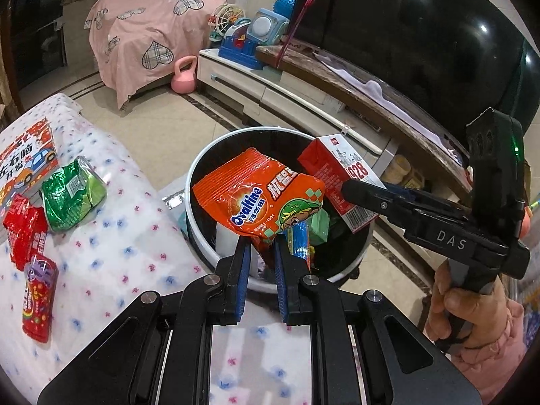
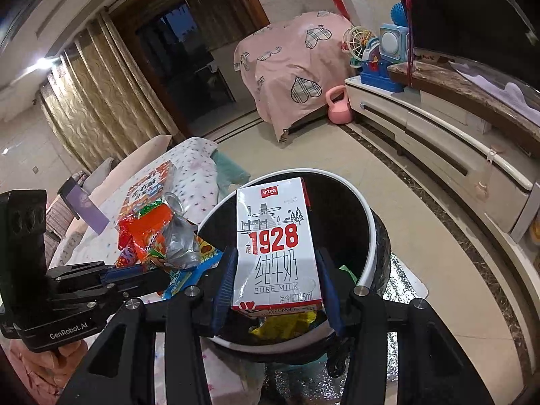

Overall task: Collect trash
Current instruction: 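Carry both items over the trash bin and open both tools to drop them, then move both tools back over the table toward the Skittles tube and red wrapper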

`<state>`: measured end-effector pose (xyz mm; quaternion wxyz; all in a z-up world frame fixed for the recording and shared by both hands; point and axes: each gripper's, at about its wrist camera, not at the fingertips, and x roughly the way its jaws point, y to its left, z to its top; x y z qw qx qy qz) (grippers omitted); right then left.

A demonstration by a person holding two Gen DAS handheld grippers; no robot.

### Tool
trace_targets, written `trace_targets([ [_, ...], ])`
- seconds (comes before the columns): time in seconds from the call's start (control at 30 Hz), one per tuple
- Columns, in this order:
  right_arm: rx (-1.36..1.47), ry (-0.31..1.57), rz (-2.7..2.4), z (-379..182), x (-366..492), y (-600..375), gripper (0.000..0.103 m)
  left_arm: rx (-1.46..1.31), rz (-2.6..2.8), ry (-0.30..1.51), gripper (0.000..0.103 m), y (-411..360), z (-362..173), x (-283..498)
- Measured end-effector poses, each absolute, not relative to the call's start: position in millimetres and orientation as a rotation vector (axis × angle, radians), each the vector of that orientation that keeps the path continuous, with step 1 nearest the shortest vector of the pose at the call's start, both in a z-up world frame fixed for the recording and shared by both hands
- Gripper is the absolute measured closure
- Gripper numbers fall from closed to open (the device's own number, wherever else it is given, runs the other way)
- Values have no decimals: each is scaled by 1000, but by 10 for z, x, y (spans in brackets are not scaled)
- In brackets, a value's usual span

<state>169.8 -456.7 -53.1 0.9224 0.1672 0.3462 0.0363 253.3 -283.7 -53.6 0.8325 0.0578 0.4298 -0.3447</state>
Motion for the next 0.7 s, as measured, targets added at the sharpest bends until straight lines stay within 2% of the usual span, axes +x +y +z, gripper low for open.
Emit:
trace_targets([
  [0.1,350,718,73,-556,1729,-4586,56,113,-722,925,86,-2839,-565,2567],
  [0.17,353,719,67,-573,1753,-4612,55,100,-717,930,71,-2829,-574,2590],
  [0.2,361,720,70,-583,1768,-4629,53,96,-706,926,54,-2824,-571,2604],
  [0.23,369,722,73,-595,1777,-4644,53,91,-701,919,45,-2807,-562,2601],
  [0.3,379,723,68,-610,1791,-4667,51,78,-697,908,41,-2759,-543,2586],
  [0.33,382,723,70,-612,1788,-4668,50,75,-690,909,33,-2733,-542,2582],
  [0.53,393,695,77,-565,1704,-4620,33,39,-651,893,27,-2468,-516,2487],
  [0.7,403,652,86,-471,1592,-4496,14,18,-593,886,25,-2155,-534,2383],
])
